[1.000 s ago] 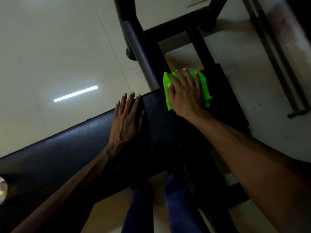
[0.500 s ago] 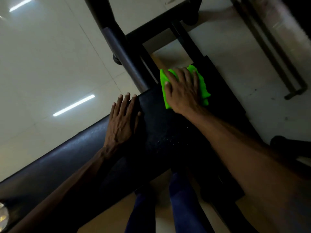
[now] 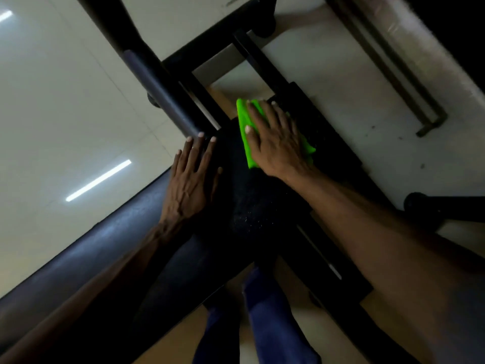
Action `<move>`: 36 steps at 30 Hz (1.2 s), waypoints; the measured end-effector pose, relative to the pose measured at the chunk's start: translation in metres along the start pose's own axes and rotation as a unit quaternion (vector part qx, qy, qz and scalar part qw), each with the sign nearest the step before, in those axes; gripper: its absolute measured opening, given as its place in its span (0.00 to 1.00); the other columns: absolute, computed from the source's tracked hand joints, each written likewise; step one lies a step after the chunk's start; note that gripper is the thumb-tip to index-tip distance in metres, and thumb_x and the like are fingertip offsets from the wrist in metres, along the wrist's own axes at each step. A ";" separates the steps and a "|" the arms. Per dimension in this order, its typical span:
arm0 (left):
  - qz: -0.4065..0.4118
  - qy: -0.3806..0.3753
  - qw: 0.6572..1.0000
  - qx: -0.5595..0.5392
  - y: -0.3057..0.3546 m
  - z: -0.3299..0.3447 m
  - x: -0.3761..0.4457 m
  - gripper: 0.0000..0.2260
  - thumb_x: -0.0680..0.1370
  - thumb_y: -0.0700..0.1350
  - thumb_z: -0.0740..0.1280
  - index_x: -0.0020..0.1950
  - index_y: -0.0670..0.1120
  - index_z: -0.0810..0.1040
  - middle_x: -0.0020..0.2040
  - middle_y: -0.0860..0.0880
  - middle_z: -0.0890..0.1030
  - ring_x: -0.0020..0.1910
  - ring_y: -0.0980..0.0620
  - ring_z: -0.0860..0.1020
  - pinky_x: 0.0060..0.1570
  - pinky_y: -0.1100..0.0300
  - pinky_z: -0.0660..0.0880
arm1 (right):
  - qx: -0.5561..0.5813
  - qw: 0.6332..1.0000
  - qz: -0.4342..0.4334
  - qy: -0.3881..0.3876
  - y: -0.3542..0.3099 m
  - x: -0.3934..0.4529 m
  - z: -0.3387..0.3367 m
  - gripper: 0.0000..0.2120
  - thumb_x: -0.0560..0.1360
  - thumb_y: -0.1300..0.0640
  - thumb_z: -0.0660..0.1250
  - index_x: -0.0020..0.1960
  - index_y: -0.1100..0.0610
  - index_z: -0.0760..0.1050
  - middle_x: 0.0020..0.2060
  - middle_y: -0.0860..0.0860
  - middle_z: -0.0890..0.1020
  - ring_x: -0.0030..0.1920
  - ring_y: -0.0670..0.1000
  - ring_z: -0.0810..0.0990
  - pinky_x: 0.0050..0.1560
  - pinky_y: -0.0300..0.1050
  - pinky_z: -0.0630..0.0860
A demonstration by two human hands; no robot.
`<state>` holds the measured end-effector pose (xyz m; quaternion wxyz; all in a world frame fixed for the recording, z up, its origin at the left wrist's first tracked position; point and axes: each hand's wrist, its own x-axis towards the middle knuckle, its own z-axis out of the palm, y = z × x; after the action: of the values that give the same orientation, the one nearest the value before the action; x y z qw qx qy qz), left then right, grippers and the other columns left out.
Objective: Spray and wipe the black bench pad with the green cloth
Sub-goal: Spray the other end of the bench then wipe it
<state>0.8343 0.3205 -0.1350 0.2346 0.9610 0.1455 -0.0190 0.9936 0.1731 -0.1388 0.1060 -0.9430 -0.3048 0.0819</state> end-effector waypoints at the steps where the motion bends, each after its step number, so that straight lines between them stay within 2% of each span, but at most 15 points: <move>1: 0.000 -0.001 1.000 0.006 0.001 0.002 0.002 0.27 0.85 0.53 0.56 0.82 0.47 0.57 0.82 0.43 0.56 0.82 0.42 0.52 0.79 0.45 0.50 | 0.011 1.000 0.023 -0.004 -0.007 0.010 0.002 0.31 0.83 0.41 0.44 0.83 0.49 0.62 0.82 0.54 0.65 0.81 0.60 0.63 0.79 0.63 0.60; 4: -0.006 -0.021 1.000 0.019 0.006 0.004 0.007 0.27 0.85 0.53 0.56 0.82 0.47 0.56 0.83 0.44 0.55 0.82 0.43 0.51 0.80 0.44 0.50 | 0.008 1.000 0.006 0.022 -0.009 0.001 0.003 0.28 0.85 0.44 0.47 0.83 0.51 0.64 0.82 0.55 0.66 0.81 0.60 0.63 0.80 0.64 0.58; 7: -0.009 -0.026 0.999 0.029 0.013 0.000 0.015 0.27 0.85 0.56 0.52 0.82 0.48 0.55 0.83 0.44 0.55 0.82 0.44 0.51 0.80 0.44 0.51 | -0.033 0.994 -0.099 0.023 0.011 -0.045 -0.004 0.27 0.88 0.46 0.48 0.86 0.50 0.53 0.85 0.53 0.55 0.86 0.57 0.51 0.83 0.64 0.52; 9: 0.007 -0.020 0.999 0.030 0.017 -0.004 0.025 0.28 0.84 0.56 0.51 0.82 0.47 0.56 0.83 0.44 0.56 0.82 0.43 0.52 0.80 0.44 0.52 | -0.040 0.992 -0.120 0.005 0.029 -0.066 -0.007 0.27 0.88 0.46 0.49 0.86 0.49 0.50 0.86 0.51 0.52 0.86 0.54 0.48 0.83 0.63 0.52; 12: 0.042 -0.016 0.998 0.039 0.020 -0.003 0.040 0.28 0.84 0.55 0.53 0.82 0.46 0.57 0.82 0.42 0.58 0.82 0.42 0.53 0.79 0.44 0.54 | -0.011 0.997 -0.071 0.020 0.041 -0.057 -0.005 0.27 0.88 0.47 0.49 0.86 0.49 0.53 0.86 0.50 0.54 0.86 0.54 0.51 0.82 0.61 0.56; 15: 0.057 -0.026 0.997 0.053 0.022 0.003 0.046 0.27 0.85 0.55 0.53 0.82 0.46 0.56 0.82 0.43 0.56 0.82 0.43 0.51 0.80 0.47 0.50 | 0.055 0.997 0.042 0.046 0.025 -0.026 0.001 0.27 0.87 0.46 0.48 0.85 0.50 0.57 0.85 0.53 0.59 0.84 0.57 0.57 0.80 0.60 0.63; 17: 0.056 -0.038 0.996 0.053 0.024 0.008 0.044 0.27 0.85 0.54 0.54 0.82 0.47 0.55 0.83 0.43 0.55 0.82 0.43 0.50 0.80 0.48 0.49 | 0.060 0.992 0.095 0.064 0.015 -0.023 0.007 0.27 0.87 0.46 0.48 0.85 0.52 0.58 0.84 0.54 0.60 0.84 0.58 0.58 0.80 0.61 0.62; 19: 0.058 -0.043 0.996 0.056 0.026 0.010 0.043 0.27 0.85 0.55 0.53 0.82 0.47 0.56 0.82 0.43 0.55 0.82 0.43 0.51 0.80 0.48 0.48 | 0.030 0.991 0.101 0.083 0.008 -0.043 0.011 0.27 0.87 0.47 0.48 0.85 0.53 0.56 0.85 0.55 0.58 0.85 0.58 0.56 0.82 0.61 0.58; 22: 0.084 -0.043 0.993 0.071 0.025 0.007 0.046 0.27 0.85 0.56 0.52 0.82 0.47 0.57 0.82 0.43 0.57 0.82 0.42 0.52 0.80 0.45 0.50 | -0.013 0.996 0.070 0.053 -0.004 -0.092 0.008 0.28 0.88 0.48 0.47 0.86 0.53 0.50 0.86 0.54 0.52 0.86 0.56 0.49 0.83 0.62 0.51; 25: 0.116 -0.060 0.989 0.071 0.025 -0.001 0.046 0.26 0.85 0.54 0.54 0.82 0.47 0.56 0.82 0.43 0.56 0.82 0.42 0.50 0.80 0.42 0.53 | -0.013 0.998 0.051 0.029 0.007 -0.131 0.001 0.27 0.88 0.48 0.48 0.86 0.51 0.51 0.86 0.51 0.52 0.86 0.54 0.49 0.83 0.62 0.52; 28: 0.155 -0.085 0.982 0.069 0.027 -0.003 0.046 0.27 0.85 0.54 0.53 0.83 0.47 0.54 0.83 0.43 0.53 0.82 0.43 0.47 0.81 0.45 0.48 | 0.008 0.992 0.122 0.039 0.030 -0.114 0.000 0.28 0.87 0.46 0.44 0.85 0.50 0.55 0.85 0.51 0.56 0.85 0.55 0.53 0.83 0.60 0.55; 30: 0.166 -0.093 0.979 0.076 0.025 0.000 0.046 0.27 0.85 0.54 0.53 0.83 0.48 0.53 0.83 0.44 0.51 0.82 0.44 0.46 0.80 0.48 0.44 | 0.089 0.972 0.216 0.036 0.033 -0.081 0.001 0.34 0.83 0.42 0.39 0.85 0.53 0.57 0.84 0.55 0.60 0.85 0.57 0.56 0.82 0.59 0.57; 32: 0.162 -0.089 0.979 0.087 0.026 0.005 0.045 0.27 0.86 0.54 0.54 0.83 0.48 0.53 0.83 0.44 0.50 0.82 0.44 0.45 0.79 0.50 0.40 | 0.116 0.951 0.285 0.042 0.029 -0.058 0.005 0.37 0.80 0.41 0.37 0.84 0.54 0.60 0.82 0.55 0.65 0.84 0.58 0.59 0.82 0.59 0.56; 34: 0.162 -0.085 0.980 0.081 0.027 0.007 0.044 0.27 0.85 0.53 0.56 0.83 0.48 0.55 0.83 0.44 0.52 0.82 0.43 0.46 0.79 0.50 0.40 | 0.074 0.953 0.283 0.079 0.019 -0.069 0.009 0.32 0.84 0.44 0.42 0.84 0.54 0.61 0.82 0.55 0.65 0.84 0.58 0.59 0.83 0.62 0.55; 36: 0.169 -0.085 0.979 0.074 0.028 0.005 0.043 0.26 0.85 0.53 0.56 0.82 0.47 0.56 0.83 0.43 0.53 0.82 0.42 0.48 0.78 0.50 0.41 | 0.028 0.967 0.235 0.098 0.001 -0.106 0.013 0.28 0.87 0.47 0.45 0.85 0.53 0.56 0.85 0.54 0.58 0.85 0.56 0.53 0.83 0.63 0.51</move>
<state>0.8837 0.3063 -0.1314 0.1738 0.9813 -0.0412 -0.0712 0.9066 0.1111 -0.1422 0.1394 -0.9882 -0.0604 0.0197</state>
